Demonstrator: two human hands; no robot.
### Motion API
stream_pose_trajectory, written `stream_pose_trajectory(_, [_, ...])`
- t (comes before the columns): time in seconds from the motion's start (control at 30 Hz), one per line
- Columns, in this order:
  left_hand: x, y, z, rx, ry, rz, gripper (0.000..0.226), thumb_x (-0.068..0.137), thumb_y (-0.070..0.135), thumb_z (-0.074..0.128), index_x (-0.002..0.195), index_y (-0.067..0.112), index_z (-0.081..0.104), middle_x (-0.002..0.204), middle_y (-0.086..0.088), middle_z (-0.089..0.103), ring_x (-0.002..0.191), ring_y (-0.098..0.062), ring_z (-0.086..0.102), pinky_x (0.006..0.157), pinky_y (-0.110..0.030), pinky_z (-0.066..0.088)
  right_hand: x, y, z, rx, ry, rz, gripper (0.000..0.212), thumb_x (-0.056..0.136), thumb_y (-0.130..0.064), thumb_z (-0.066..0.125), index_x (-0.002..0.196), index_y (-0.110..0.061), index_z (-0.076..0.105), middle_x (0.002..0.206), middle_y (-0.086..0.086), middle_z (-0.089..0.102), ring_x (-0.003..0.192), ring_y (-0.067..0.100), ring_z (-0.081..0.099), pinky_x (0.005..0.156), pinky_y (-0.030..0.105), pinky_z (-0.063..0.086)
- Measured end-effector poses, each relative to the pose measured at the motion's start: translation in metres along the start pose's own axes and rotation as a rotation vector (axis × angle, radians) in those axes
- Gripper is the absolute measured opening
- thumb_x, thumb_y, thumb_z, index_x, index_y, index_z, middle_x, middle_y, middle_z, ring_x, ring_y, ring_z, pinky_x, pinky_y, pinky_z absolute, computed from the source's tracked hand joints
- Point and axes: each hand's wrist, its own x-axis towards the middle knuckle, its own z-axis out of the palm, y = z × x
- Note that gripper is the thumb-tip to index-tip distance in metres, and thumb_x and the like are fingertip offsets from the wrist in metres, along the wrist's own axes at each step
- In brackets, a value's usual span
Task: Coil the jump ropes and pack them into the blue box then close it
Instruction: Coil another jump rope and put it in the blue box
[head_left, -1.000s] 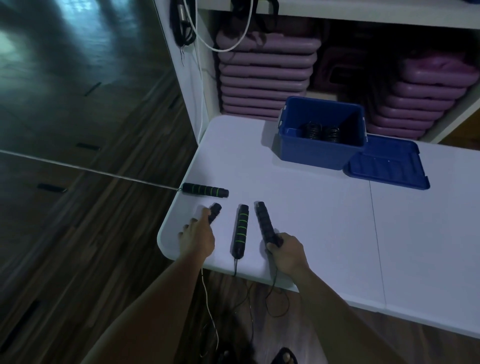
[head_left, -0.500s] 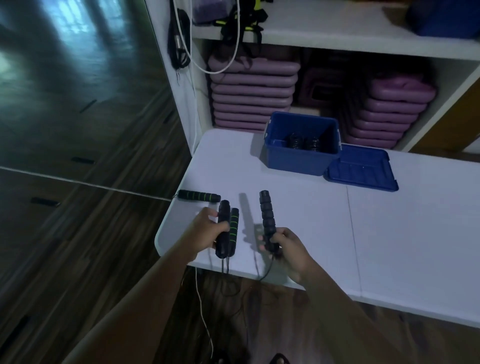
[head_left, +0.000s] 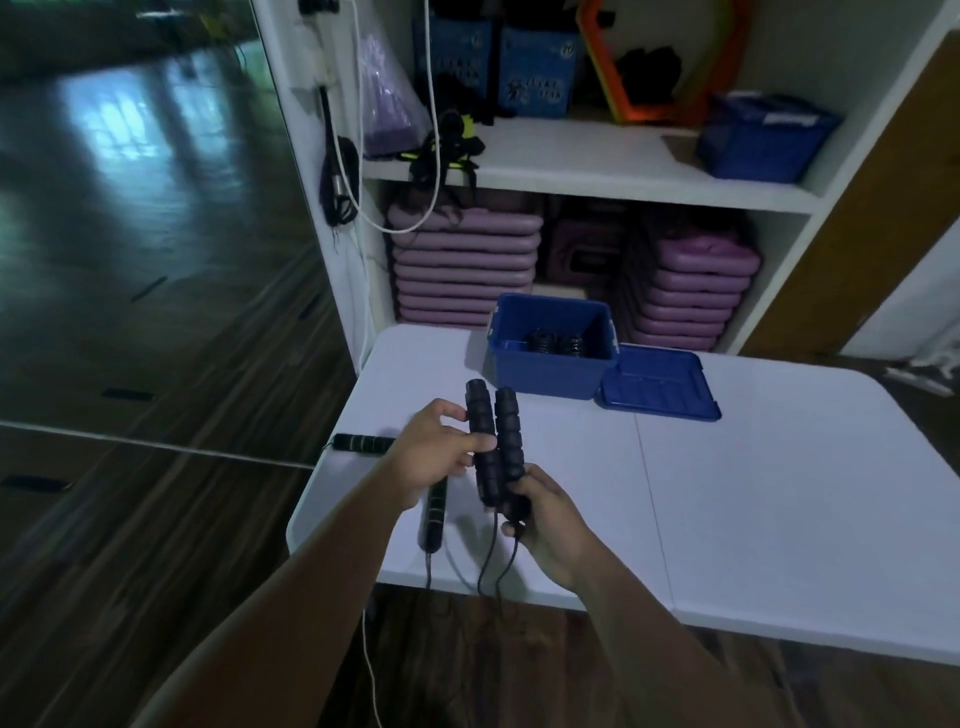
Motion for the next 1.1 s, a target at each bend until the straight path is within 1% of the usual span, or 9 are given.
stream_pose_trajectory(0.17, [-0.006,0.008,0.008,-0.045,0.018,0.031,0.044,0.082,0.019,0.080,0.112,0.007,0.050,0.089,-0.013,0.067,0.071,-0.020,0.063,0.074,-0.034,0.057,-0.013,-0.013,-0.005,-0.043,-0.038,-0.074,0.025,0.092,-0.022,0.067,0.112,-0.010,0.057,0.093,0.007,0.071,0.086,0.027,0.062,0.055,0.024,0.038])
stream_pose_trajectory(0.33, [-0.010,0.010,0.010,0.094,-0.001,0.153,0.028,0.091,0.021,0.071,0.108,0.011,0.051,0.096,-0.014,0.071,0.077,-0.021,0.069,0.077,-0.035,0.059,-0.021,-0.025,-0.015,-0.103,-0.060,-0.060,0.039,0.088,-0.019,0.071,0.121,-0.006,0.056,0.094,0.011,0.066,0.069,0.020,0.052,0.057,0.025,0.037])
stream_pose_trajectory(0.4, [-0.012,0.012,0.008,0.261,0.005,0.266,0.020,0.094,0.018,0.063,0.110,0.017,0.053,0.106,-0.007,0.069,0.088,-0.018,0.069,0.079,-0.032,0.057,-0.022,-0.033,-0.021,-0.119,-0.073,-0.055,0.040,0.089,-0.018,0.070,0.123,-0.003,0.054,0.096,0.013,0.065,0.065,0.019,0.051,0.055,0.025,0.036])
stream_pose_trajectory(0.5, [-0.011,0.011,0.004,0.667,0.008,0.529,0.040,0.092,0.019,0.065,0.128,0.025,0.049,0.131,0.003,0.057,0.111,-0.012,0.060,0.092,-0.027,0.049,-0.023,-0.047,-0.030,-0.163,-0.090,-0.059,0.039,0.090,-0.017,0.067,0.124,-0.003,0.054,0.097,0.013,0.066,0.061,0.017,0.053,0.055,0.025,0.034])
stream_pose_trajectory(0.67, [-0.001,0.015,0.006,1.326,0.143,1.019,0.075,0.075,0.028,0.080,0.142,0.026,0.046,0.145,-0.010,0.046,0.130,-0.031,0.046,0.104,-0.047,0.046,-0.024,-0.067,-0.038,-0.268,-0.109,-0.056,0.039,0.091,-0.019,0.064,0.125,-0.002,0.054,0.097,0.014,0.065,0.060,0.016,0.052,0.056,0.025,0.035])
stream_pose_trajectory(0.8, [0.013,0.041,0.011,1.601,0.010,1.075,0.091,0.076,0.020,0.075,0.153,0.034,0.029,0.163,-0.009,0.024,0.150,-0.035,0.017,0.119,-0.053,0.025,-0.026,-0.078,-0.039,-0.399,-0.178,-0.025,0.042,0.088,-0.020,0.065,0.124,0.000,0.053,0.093,0.011,0.065,0.061,0.015,0.053,0.057,0.024,0.036])
stream_pose_trajectory(0.9, [0.019,0.058,0.014,1.782,-0.070,1.054,0.083,0.083,0.023,0.070,0.153,0.030,0.028,0.167,-0.004,0.011,0.154,-0.031,0.000,0.124,-0.048,0.001,-0.028,-0.090,-0.039,-0.479,-0.215,-0.010,0.038,0.084,-0.020,0.065,0.118,-0.003,0.057,0.090,0.010,0.064,0.062,0.015,0.052,0.056,0.022,0.037])
stream_pose_trajectory(1.0, [0.021,0.072,0.016,1.784,-0.145,1.136,0.060,0.082,0.028,0.070,0.136,0.022,0.044,0.155,-0.003,0.038,0.150,-0.029,0.020,0.123,-0.043,0.006,-0.030,-0.104,-0.043,-0.570,-0.233,-0.016,0.031,0.079,-0.019,0.069,0.108,-0.010,0.062,0.088,0.011,0.065,0.064,0.018,0.055,0.059,0.025,0.039])
stream_pose_trajectory(1.1, [0.019,0.084,0.020,1.716,-0.192,1.109,0.047,0.079,0.034,0.069,0.118,0.023,0.046,0.118,0.001,0.057,0.116,-0.025,0.050,0.104,-0.035,0.034,-0.033,-0.116,-0.050,-0.621,-0.280,-0.030,0.026,0.083,-0.014,0.069,0.107,-0.009,0.064,0.088,0.011,0.066,0.070,0.020,0.059,0.064,0.027,0.044])
